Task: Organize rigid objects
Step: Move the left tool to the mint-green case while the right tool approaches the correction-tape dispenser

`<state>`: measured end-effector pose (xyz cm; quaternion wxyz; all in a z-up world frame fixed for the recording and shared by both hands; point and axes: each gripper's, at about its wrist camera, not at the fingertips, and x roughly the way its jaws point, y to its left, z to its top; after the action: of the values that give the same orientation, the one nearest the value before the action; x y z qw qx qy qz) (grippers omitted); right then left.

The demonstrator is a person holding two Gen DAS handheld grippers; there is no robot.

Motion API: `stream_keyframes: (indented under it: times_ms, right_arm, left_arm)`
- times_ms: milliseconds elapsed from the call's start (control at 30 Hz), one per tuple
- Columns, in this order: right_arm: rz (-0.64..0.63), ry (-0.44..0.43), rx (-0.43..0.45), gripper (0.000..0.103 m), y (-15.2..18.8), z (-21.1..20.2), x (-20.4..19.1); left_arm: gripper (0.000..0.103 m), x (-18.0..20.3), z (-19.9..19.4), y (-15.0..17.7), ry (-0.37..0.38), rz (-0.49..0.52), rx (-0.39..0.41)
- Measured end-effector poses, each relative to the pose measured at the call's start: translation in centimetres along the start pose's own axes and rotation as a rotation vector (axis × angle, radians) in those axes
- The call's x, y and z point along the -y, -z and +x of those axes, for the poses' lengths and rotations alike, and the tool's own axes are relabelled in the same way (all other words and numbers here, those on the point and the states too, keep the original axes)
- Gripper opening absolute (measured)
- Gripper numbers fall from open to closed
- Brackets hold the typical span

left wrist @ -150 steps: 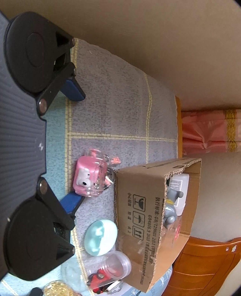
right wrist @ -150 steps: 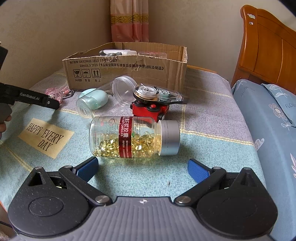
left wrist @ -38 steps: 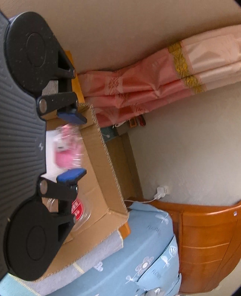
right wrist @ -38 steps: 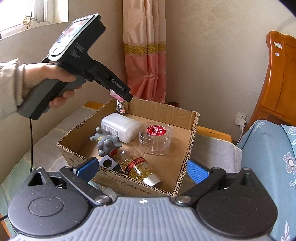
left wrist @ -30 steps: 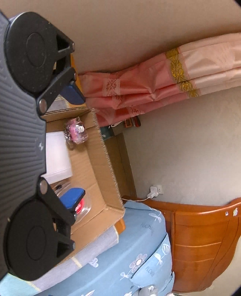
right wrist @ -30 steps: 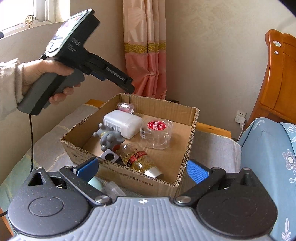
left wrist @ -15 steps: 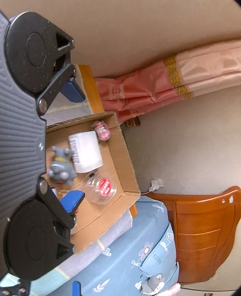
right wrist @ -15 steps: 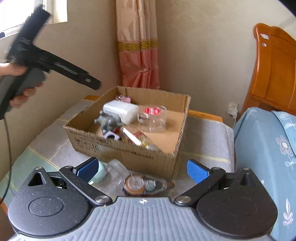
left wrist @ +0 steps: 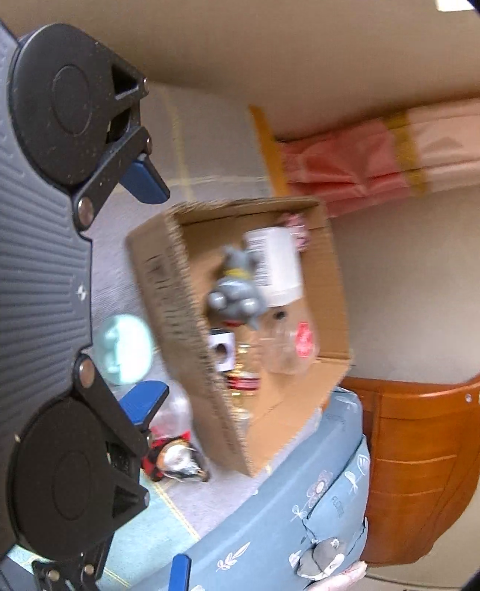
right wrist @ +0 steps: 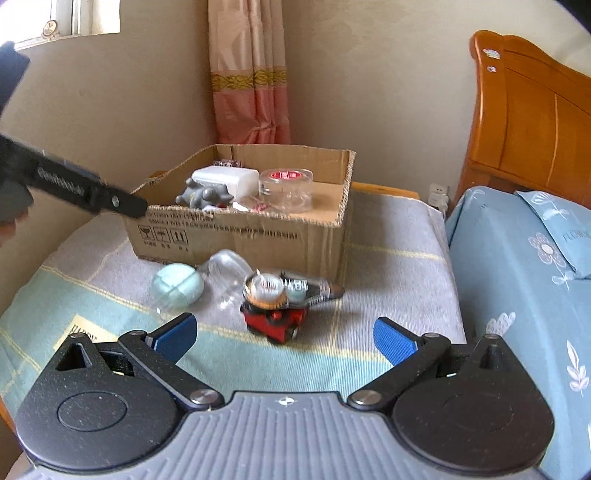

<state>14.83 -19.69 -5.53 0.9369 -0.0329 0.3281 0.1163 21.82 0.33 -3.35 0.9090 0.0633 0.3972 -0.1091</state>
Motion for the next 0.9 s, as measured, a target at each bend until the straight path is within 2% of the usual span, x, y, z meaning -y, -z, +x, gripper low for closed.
stream_keyframes:
  times_ms: [133,267,533,900]
  right_arm:
    - [0.035,0.010,0.000,0.103,1.4,-0.5,-0.1]
    - [0.037,0.020,-0.006,0.103,2.2,-0.6,0.0]
    - [0.068,0.013,-0.024,0.103,2.5,0.3,0.9]
    - [0.024,0.031,-0.026,0.103,1.1,1.8,1.9]
  left_arm:
    - [0.102,0.3,1.9,1.6,-0.018,-0.012,-0.028]
    - [0.102,0.5,2.9,2.8,0.013,-0.032,-0.046]
    - [0.101,1.3,3.7,3.0,0.073,-0.005,-0.040]
    - [0.102,1.2,6.0,3.5,0.083,-0.022,-0.064]
